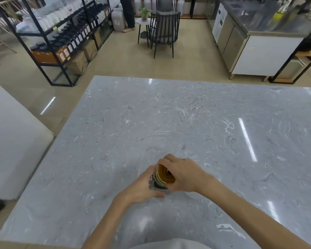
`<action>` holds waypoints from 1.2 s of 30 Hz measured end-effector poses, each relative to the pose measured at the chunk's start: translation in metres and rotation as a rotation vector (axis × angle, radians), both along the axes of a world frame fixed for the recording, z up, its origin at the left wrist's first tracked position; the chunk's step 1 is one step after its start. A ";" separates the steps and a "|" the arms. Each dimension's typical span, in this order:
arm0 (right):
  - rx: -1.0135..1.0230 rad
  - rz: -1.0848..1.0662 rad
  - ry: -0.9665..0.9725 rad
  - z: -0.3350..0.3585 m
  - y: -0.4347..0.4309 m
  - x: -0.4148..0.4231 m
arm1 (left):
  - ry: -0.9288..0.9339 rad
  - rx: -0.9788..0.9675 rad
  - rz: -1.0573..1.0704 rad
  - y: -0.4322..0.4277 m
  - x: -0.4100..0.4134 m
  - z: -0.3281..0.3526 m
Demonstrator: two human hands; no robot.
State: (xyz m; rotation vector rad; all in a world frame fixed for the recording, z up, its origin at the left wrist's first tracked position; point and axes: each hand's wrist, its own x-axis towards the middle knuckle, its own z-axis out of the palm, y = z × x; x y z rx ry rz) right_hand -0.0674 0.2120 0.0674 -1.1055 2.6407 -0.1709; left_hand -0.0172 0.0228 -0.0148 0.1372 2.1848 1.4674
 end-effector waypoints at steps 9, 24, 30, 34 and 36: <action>-0.002 0.043 0.013 0.008 -0.009 -0.004 | 0.112 0.030 0.169 0.002 0.002 -0.023; -0.288 -0.123 -0.314 0.016 0.020 -0.012 | 0.150 0.014 0.200 0.013 -0.001 -0.019; -0.132 0.019 -0.015 0.005 -0.007 0.000 | 0.128 0.037 0.264 0.009 -0.002 -0.023; -0.030 0.064 0.026 -0.002 -0.015 -0.003 | 0.128 0.008 0.256 0.003 -0.005 -0.022; -0.029 0.082 0.004 -0.005 -0.017 -0.004 | 0.120 0.007 0.247 0.001 -0.004 -0.025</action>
